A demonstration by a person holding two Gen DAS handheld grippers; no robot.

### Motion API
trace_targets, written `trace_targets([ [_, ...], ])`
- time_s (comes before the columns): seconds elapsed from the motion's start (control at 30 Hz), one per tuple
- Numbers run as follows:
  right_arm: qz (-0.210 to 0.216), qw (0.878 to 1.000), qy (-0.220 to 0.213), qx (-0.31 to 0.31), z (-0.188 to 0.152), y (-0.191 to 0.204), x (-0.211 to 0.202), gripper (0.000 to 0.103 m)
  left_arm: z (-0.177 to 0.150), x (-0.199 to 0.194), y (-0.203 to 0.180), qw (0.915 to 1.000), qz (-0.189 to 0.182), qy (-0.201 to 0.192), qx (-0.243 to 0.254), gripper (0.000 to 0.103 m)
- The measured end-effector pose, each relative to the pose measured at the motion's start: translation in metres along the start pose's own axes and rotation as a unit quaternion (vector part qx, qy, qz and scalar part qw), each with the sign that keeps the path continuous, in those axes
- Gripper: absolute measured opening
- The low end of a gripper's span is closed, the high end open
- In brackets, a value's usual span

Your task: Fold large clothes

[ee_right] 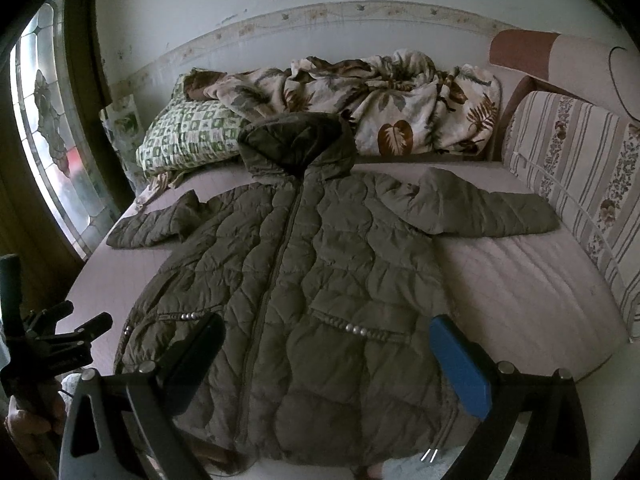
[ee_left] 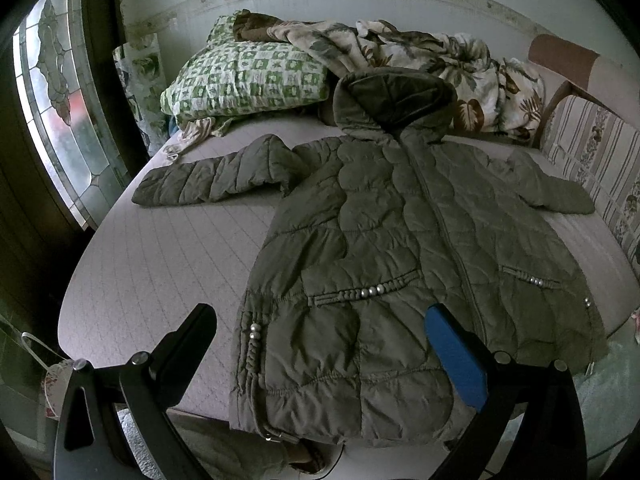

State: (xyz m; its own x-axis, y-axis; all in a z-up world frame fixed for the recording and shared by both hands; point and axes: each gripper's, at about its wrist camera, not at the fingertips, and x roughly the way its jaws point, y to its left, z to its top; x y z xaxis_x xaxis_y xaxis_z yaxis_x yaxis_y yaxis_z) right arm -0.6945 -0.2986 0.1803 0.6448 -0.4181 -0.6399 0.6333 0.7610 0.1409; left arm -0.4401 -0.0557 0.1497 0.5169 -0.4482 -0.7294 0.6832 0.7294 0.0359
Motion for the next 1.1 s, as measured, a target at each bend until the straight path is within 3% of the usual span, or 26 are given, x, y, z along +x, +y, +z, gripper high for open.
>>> trace_targets([
  [1.1,0.002,1.000,0.005,-0.003,-0.0038,0.0016,0.0032,0.103,-0.0028,0.0003,-0.0024,1.0000,-0.001,0.001,0.002,0.103],
])
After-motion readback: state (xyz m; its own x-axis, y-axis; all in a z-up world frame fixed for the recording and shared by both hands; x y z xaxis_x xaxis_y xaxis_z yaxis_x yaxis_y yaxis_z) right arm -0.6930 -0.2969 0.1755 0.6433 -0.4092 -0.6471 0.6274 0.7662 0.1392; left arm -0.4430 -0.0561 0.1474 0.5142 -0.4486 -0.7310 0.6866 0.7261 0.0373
